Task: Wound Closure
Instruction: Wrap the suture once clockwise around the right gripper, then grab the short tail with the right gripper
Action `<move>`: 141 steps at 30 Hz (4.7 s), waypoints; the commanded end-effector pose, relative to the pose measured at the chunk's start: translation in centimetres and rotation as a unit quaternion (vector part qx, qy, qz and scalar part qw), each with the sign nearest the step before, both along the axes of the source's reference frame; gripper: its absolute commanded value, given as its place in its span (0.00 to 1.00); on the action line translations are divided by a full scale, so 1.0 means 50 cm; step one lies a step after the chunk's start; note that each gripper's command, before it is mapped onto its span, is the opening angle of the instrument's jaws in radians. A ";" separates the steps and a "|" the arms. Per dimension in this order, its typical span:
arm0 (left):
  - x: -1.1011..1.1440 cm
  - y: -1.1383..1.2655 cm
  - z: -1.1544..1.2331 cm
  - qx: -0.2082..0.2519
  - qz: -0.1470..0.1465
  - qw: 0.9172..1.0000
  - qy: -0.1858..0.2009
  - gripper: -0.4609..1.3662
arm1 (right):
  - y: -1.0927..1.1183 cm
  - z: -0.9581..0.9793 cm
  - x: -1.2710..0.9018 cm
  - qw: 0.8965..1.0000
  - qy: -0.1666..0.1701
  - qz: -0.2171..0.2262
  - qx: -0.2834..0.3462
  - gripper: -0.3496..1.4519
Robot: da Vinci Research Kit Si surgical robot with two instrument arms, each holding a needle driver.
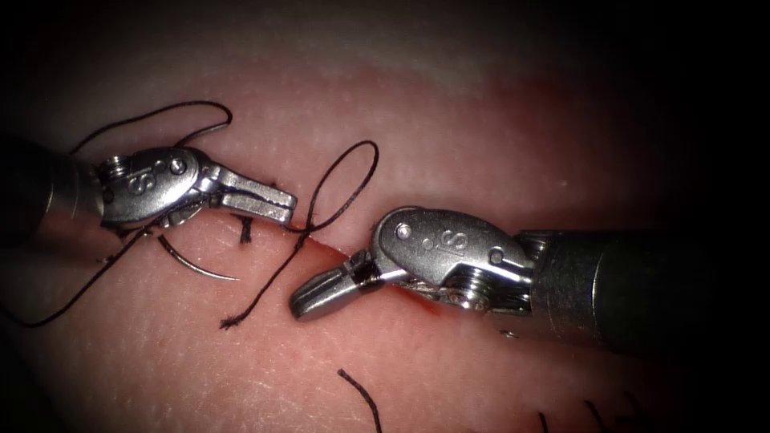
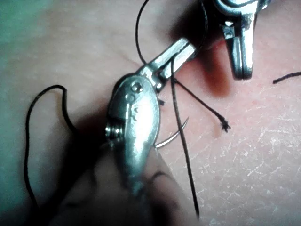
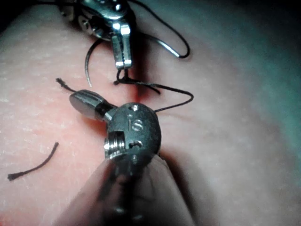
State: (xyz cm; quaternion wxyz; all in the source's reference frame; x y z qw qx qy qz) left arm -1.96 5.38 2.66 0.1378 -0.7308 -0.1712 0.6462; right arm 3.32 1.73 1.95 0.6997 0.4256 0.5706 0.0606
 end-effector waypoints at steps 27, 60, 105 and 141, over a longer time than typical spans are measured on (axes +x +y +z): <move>0.0009 -0.0002 -0.0019 0.010 0.000 1.000 -0.003 0.06 | 0.0043 0.0043 0.0018 0.989 -0.070 0.123 -0.036 0.00; 0.0021 -0.0017 0.0016 0.002 -0.002 1.000 -0.005 0.06 | 0.0117 0.0067 0.0036 0.924 -0.006 0.381 -0.029 0.00; 0.0014 -0.0002 0.0070 0.018 -0.001 1.000 -0.003 0.06 | 0.0103 0.0008 0.0140 0.998 0.008 -0.044 -0.042 0.00; 0.0030 -0.0024 0.0055 0.011 0.000 1.000 -0.003 0.06 | 0.0025 0.0005 0.0155 0.976 -0.009 -0.184 -0.118 0.69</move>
